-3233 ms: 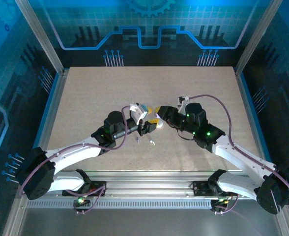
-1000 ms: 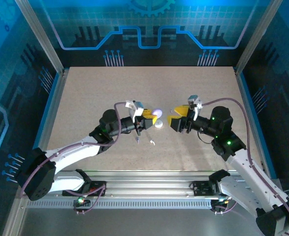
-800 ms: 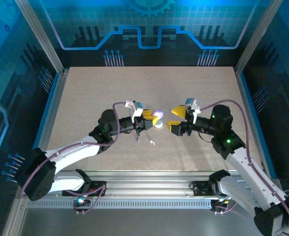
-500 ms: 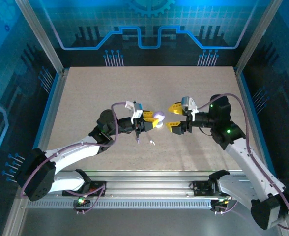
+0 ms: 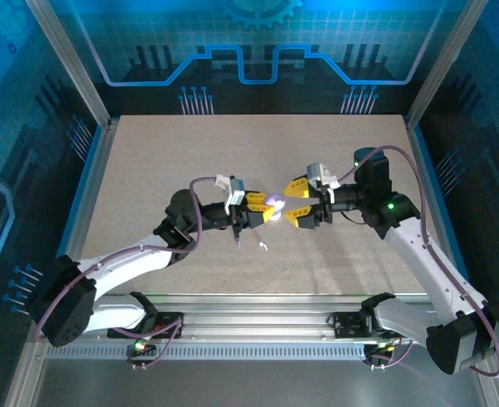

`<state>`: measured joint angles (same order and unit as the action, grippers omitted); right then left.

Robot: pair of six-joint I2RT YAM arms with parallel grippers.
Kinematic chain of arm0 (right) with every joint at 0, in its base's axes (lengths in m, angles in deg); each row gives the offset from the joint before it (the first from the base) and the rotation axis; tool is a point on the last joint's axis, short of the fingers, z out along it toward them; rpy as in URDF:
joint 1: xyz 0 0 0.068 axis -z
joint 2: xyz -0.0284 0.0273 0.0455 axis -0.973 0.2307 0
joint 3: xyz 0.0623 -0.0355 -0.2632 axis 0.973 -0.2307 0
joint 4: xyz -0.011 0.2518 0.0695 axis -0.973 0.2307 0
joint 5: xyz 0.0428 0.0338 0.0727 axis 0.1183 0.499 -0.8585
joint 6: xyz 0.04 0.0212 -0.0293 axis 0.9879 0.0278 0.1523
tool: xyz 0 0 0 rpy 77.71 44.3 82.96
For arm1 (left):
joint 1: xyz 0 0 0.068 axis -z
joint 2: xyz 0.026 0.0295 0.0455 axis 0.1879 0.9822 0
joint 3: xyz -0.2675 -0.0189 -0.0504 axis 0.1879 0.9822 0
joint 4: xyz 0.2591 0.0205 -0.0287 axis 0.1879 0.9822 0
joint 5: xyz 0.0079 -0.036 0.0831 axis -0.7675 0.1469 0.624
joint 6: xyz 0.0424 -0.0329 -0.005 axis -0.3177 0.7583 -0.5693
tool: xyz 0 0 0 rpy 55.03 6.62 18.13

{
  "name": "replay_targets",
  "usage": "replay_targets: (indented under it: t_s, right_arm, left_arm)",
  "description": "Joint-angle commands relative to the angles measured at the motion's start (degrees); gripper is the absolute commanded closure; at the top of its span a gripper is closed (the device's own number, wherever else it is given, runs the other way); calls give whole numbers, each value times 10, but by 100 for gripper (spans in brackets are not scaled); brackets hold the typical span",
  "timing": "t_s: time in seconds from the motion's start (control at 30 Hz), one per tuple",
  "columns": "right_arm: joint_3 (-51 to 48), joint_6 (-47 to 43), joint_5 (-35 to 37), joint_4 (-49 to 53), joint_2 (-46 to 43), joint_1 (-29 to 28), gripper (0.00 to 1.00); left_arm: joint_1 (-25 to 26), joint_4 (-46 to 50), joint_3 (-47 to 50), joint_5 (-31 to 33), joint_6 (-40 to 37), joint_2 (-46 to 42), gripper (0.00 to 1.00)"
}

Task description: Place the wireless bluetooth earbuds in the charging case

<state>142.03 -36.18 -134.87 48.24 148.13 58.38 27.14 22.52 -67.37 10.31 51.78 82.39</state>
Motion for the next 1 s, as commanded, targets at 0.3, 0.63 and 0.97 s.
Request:
replay_targets:
  t_s: [0.3, 0.63, 0.97]
  right_arm:
    - [51, -46, -42, 62, 51, 5, 47]
    - [63, -48, -10, 64, 48, 12, 47]
    - [41, -58, 16, 78, -5, 31, 45]
  left_arm:
    - [-4, -34, -11, -22, 7, -8, 86]
    - [-4, -14, -12, -21, -6, -13, 87]
    - [-4, 0, -11, -14, -17, -19, 87]
